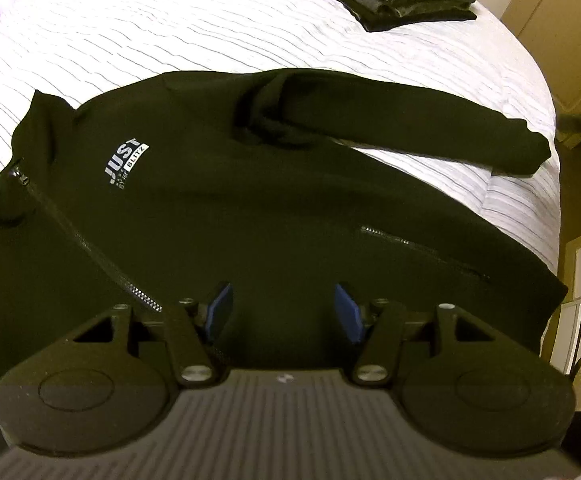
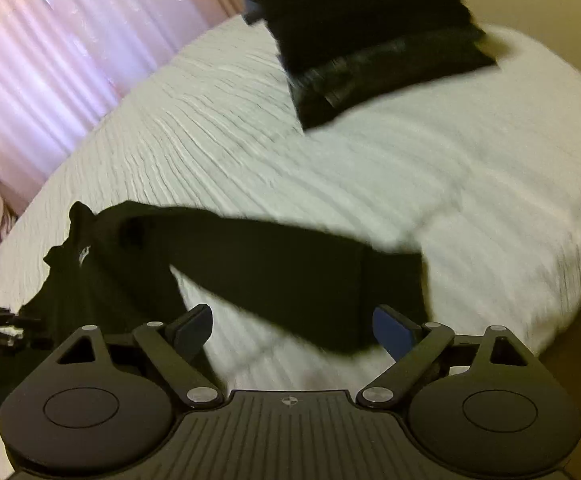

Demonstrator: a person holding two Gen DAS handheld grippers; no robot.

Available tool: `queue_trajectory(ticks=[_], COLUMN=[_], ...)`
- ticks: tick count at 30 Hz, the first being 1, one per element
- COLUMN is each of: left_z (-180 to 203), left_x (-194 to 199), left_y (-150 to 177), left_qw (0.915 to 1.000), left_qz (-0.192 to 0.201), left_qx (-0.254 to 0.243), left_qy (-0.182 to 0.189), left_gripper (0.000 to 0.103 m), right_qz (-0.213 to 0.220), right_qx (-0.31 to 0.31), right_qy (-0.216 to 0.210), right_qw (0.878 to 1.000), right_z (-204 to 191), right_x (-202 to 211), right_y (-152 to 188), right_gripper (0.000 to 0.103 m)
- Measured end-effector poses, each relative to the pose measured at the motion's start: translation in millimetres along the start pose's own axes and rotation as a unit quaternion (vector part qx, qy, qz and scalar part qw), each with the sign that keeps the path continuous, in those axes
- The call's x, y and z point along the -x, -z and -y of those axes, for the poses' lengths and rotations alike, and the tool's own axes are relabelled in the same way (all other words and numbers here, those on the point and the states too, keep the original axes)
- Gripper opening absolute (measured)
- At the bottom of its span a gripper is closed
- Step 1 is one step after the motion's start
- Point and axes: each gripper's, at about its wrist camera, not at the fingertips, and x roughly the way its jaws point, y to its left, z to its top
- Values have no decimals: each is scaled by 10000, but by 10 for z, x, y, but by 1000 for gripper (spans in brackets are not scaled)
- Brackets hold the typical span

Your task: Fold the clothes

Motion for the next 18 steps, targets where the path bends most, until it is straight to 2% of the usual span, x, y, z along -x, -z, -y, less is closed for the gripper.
queue_trajectory(ticks=[2,5,9,10,11,12,13,14,16,18], left_z=[16,28,49,61,72,79,86,93,111,126], left_x=[-15,-65,-126,-131,-133,-135,-138,-141,-142,-143], left_y=[2,12,37,40,39,35,29,16,-27,-75], left_qw=[10000,9999,9993,9993,9992,9991,9990,9989,9990,9993], left_qz=[-16,-64,-131,-139,-141,-145,-149,-149,-127,-99], left_qx=[24,126,314,339,358,383,414,442,423,363], left_qy=[-12,-63,-120,-117,-111,-97,-83,-66,-28,5], left_gripper=[54,54,54,54,54,54,54,54,54,55], right_qz=[-131,-701,-1805,-2112,-2314,-2383,-2413,-2337,-1560,-546], right_qx=[494,1260,2137,2281,2377,2373,2318,2385,3170,4051], right_qy=[-121,-287,-192,-111,-80,-107,-150,-178,105,444], right_qw=[9986,9891,9599,9504,9434,9417,9422,9425,9355,9115], right_z=[-9,-22,62,90,99,83,59,5,-239,-521], right_x=[-174,-611,-1254,-1389,-1461,-1447,-1402,-1315,-938,-478], right_y=[-201,-524,-634,-614,-615,-648,-693,-733,-775,-773], right_gripper=[90,90,87,62,48,18,9,8,8,8])
